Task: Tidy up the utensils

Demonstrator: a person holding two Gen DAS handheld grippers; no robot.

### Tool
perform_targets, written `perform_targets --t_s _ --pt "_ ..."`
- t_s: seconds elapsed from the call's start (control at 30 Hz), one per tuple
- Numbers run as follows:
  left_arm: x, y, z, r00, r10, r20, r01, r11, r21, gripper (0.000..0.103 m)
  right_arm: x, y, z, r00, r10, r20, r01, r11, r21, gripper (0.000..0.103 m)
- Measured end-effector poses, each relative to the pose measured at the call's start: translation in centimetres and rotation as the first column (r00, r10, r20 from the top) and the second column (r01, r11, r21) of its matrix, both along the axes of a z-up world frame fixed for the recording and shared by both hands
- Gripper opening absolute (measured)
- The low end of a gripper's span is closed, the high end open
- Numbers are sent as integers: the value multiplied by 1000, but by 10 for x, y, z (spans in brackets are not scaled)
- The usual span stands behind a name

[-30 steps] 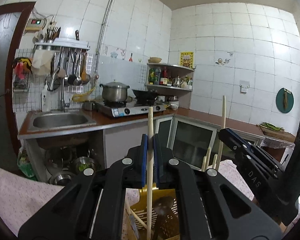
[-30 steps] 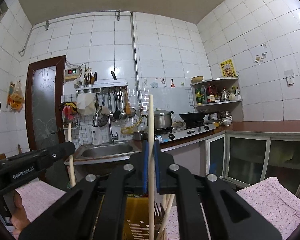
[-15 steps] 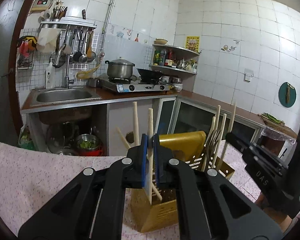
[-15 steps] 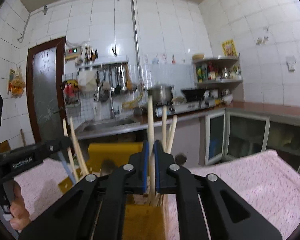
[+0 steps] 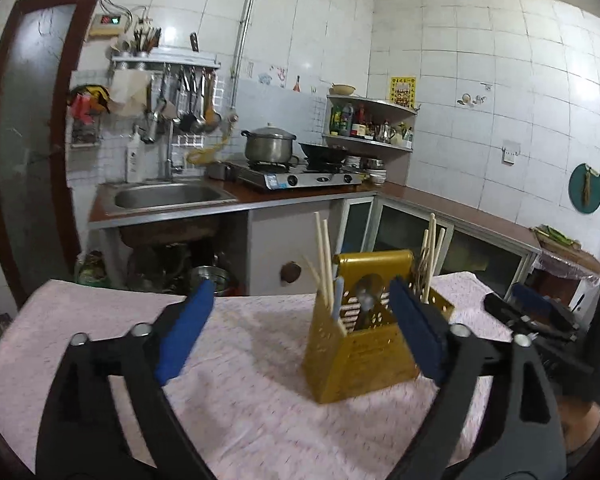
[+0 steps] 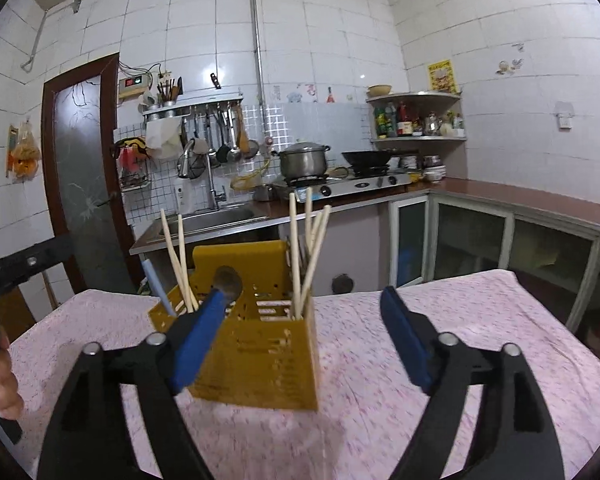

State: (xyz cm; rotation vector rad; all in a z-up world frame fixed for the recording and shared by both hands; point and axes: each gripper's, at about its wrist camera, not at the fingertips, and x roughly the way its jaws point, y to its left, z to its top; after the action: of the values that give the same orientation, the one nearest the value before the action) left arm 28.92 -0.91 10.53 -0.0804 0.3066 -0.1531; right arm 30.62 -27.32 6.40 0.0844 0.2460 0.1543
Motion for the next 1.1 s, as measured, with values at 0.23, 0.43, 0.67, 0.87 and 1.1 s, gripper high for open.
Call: perform_targets --t_s 0.23,0.43,0.67,0.87,1.1 --pt "-75 4 -9 1000 17 18 -18 999 30 98 -80 8 5 998 -36 43 38 997 -67 99" --pt "-129 0 -34 999 51 18 -51 998 36 98 -138 20 -6 996 -52 66 58 995 -83 99" --pt "-155 -2 -70 989 150 11 -151 986 71 98 -172 21 -40 995 -91 37 94 992 -84 99" --pt "-156 -7 -92 990 144 11 -144 984 109 98 -182 21 -53 989 -131 68 138 985 -102 99" --pt "-156 -10 -100 994 114 0 -113 986 124 98 -185 20 -55 987 -142 73 149 984 -100 99"
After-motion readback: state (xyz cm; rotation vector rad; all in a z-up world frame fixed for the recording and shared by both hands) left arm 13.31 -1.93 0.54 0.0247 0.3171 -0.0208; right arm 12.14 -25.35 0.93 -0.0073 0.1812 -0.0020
